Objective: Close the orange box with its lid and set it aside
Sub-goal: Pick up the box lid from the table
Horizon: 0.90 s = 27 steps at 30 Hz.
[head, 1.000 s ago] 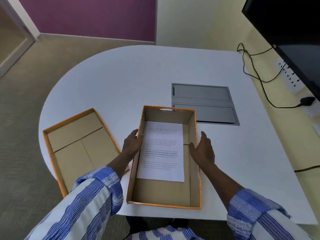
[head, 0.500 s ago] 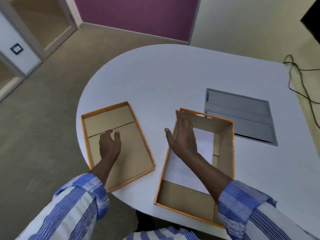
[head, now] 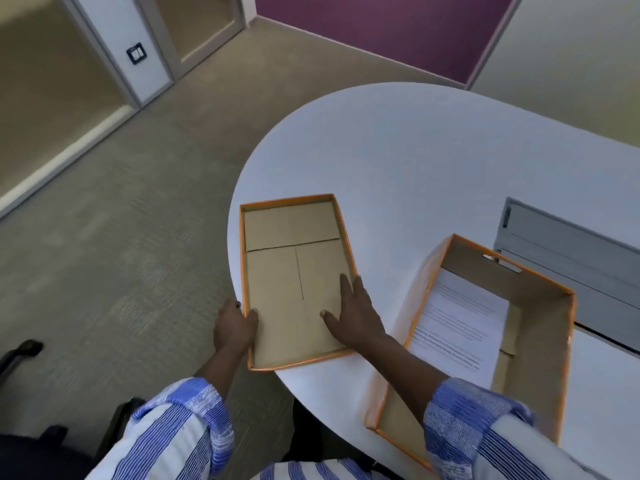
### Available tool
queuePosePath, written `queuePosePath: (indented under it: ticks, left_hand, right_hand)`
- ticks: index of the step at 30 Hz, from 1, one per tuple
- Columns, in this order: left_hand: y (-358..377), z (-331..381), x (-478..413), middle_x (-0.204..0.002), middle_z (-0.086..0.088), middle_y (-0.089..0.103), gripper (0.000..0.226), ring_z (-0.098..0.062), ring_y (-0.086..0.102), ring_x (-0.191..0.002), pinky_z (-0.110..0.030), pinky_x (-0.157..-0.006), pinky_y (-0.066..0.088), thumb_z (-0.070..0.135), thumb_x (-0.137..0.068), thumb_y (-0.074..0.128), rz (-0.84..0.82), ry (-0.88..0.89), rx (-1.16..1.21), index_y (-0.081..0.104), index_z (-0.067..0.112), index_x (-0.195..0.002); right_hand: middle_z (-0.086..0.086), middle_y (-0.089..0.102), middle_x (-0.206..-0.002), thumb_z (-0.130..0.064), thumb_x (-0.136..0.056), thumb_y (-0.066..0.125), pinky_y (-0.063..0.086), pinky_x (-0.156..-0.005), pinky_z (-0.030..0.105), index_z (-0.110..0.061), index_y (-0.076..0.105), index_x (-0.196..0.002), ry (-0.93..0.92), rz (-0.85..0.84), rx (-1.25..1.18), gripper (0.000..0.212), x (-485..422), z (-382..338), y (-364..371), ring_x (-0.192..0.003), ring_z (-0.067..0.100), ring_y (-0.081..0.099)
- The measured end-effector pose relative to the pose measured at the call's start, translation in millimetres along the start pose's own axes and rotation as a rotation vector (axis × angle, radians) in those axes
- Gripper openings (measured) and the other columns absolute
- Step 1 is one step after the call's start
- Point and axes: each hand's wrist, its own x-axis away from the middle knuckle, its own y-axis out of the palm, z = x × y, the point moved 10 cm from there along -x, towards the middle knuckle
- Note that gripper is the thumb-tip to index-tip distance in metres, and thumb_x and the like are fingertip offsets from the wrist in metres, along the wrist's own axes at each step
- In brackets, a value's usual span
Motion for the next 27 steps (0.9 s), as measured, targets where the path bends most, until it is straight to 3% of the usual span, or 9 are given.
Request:
queuePosePath:
  ticks: [4, 9, 14, 17, 20, 22, 27]
  left_hand:
    - [3, -5, 1, -0.107, -0.019, 0.067, 0.038, -0.037, 0.064, -0.097, -0.040, -0.080, 0.050, 0.015, -0.087, 0.062, -0.027, -0.003, 0.060, 0.056, 0.004, -0.122]
    - [-8, 4, 1, -0.083, -0.005, 0.066, 0.010, -0.032, 0.065, -0.084, -0.035, -0.069, 0.048, 0.018, -0.085, 0.062, -0.024, -0.014, 0.179, 0.066, 0.010, -0.090]
    - [-31, 35, 4, -0.071, -0.004, 0.061, 0.016, -0.026, 0.057, -0.070, -0.036, -0.063, 0.044, 0.025, -0.080, 0.061, -0.021, -0.005, 0.413, 0.062, 0.013, -0.069]
    - [-47, 63, 8, -0.074, -0.008, 0.063, 0.022, -0.023, 0.057, -0.069, -0.041, -0.062, 0.048, 0.031, -0.079, 0.066, -0.026, 0.048, 0.493, 0.064, 0.010, -0.075]
    - [-55, 96, 19, -0.069, -0.002, 0.058, 0.039, -0.017, 0.054, -0.060, -0.032, -0.053, 0.044, 0.049, -0.082, 0.069, -0.064, 0.113, 0.573, 0.062, 0.011, -0.078]
    - [-55, 117, 30, -0.067, -0.001, 0.060, 0.053, -0.015, 0.055, -0.055, -0.030, -0.049, 0.042, 0.059, -0.086, 0.062, -0.114, 0.134, 0.646, 0.064, 0.006, -0.084]
    - [-37, 155, 60, -0.079, -0.006, 0.064, 0.061, -0.013, 0.060, -0.060, -0.027, -0.051, 0.047, 0.058, -0.099, 0.042, -0.259, 0.145, 0.822, 0.071, 0.005, -0.106]
  right_hand:
    - [0.016, -0.002, -0.168, -0.050, -0.094, 0.058, 0.031, -0.118, 0.049, -0.016, 0.001, -0.160, 0.077, -0.091, 0.041, 0.093, -7, 19, 17, -0.154, 0.036, 0.012]
    - [0.018, 0.007, -0.167, -0.052, -0.093, 0.057, 0.035, -0.115, 0.051, -0.014, 0.010, -0.159, 0.073, -0.100, 0.067, 0.090, -10, 16, 15, -0.151, 0.037, 0.021]
    - [0.018, 0.018, -0.165, -0.052, -0.095, 0.055, 0.034, -0.116, 0.048, -0.012, 0.021, -0.157, -0.090, -0.076, 0.046, 0.082, -2, -36, -6, -0.149, 0.035, 0.027]
    - [0.014, 0.039, -0.157, -0.050, -0.096, 0.056, 0.038, -0.113, 0.042, -0.011, 0.034, -0.153, -0.257, -0.045, -0.044, 0.072, 14, -81, -19, -0.141, 0.029, 0.042]
    - [0.009, 0.055, -0.145, -0.052, -0.096, 0.055, 0.049, -0.099, 0.038, -0.014, 0.048, -0.146, -0.261, 0.004, -0.234, 0.062, 28, -107, -37, -0.122, 0.024, 0.060]
    - [0.006, 0.060, -0.140, -0.053, -0.097, 0.052, 0.051, -0.090, 0.035, -0.017, 0.054, -0.141, -0.247, 0.023, -0.323, 0.057, 36, -116, -46, -0.112, 0.022, 0.065]
    - [-0.004, 0.070, -0.117, -0.055, -0.092, 0.058, 0.057, -0.074, 0.033, -0.024, 0.062, -0.123, -0.217, 0.173, -0.347, 0.043, 51, -110, -79, -0.090, 0.013, 0.069]
